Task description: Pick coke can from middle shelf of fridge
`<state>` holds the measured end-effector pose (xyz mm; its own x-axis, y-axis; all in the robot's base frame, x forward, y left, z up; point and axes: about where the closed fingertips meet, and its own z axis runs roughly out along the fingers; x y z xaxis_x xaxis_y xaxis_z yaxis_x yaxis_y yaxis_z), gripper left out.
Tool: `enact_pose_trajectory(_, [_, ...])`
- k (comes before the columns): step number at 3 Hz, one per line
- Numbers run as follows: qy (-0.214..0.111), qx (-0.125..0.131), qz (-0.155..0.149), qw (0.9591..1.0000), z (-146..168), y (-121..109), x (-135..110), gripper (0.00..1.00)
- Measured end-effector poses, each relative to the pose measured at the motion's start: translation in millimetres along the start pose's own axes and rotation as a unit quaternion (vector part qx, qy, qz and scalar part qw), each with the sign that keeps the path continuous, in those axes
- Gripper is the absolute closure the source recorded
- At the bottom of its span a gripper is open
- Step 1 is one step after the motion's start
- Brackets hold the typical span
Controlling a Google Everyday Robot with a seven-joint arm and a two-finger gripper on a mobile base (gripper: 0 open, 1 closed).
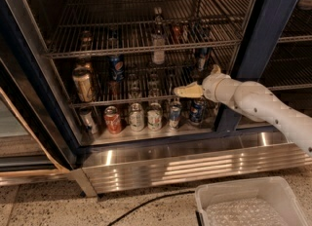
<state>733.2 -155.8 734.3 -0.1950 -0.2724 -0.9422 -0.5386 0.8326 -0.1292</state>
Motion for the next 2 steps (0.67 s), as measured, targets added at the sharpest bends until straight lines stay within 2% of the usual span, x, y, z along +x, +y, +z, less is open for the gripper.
enact_pose_trajectory(1, [0.0, 0.0, 0.0, 1.0, 0.0, 0.0, 0.0, 0.01])
enact_pose_trajectory(2, [0.0, 0.0, 0.0, 1.0, 0.0, 0.0, 0.0, 0.08])
